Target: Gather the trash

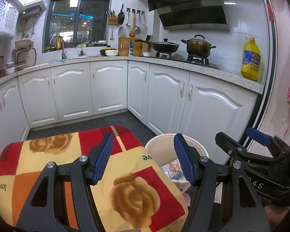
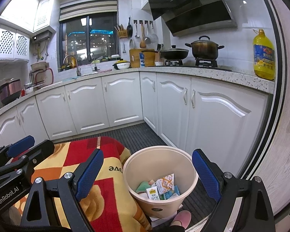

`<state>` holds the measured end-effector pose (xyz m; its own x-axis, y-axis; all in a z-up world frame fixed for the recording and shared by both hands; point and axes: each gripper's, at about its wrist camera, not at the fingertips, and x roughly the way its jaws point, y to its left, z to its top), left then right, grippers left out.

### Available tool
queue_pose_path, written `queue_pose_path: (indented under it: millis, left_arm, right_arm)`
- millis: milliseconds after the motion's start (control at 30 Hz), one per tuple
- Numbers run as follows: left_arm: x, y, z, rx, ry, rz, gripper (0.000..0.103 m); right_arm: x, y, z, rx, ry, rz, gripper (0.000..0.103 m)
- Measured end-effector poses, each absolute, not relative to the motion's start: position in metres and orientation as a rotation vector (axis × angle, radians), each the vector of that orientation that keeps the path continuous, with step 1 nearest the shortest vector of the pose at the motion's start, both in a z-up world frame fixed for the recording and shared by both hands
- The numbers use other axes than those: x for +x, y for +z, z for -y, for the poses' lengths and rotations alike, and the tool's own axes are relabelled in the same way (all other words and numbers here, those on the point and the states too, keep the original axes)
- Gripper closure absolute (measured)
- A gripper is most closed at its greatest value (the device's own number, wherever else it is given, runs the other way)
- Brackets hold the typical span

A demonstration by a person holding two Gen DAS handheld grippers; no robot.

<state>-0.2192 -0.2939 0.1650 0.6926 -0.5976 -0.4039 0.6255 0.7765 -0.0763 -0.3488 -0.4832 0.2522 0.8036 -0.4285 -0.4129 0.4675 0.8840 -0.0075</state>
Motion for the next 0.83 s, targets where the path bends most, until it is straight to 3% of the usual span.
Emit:
queue_pose_path:
  millis: [833]
  left_arm:
    - [-0.211, 0.155, 0.295, 0.091, -0.723, -0.446, 0.039]
  right_arm:
    - [-0.346, 0.242, 0.498, 0.127, -0.497, -0.447, 0.012]
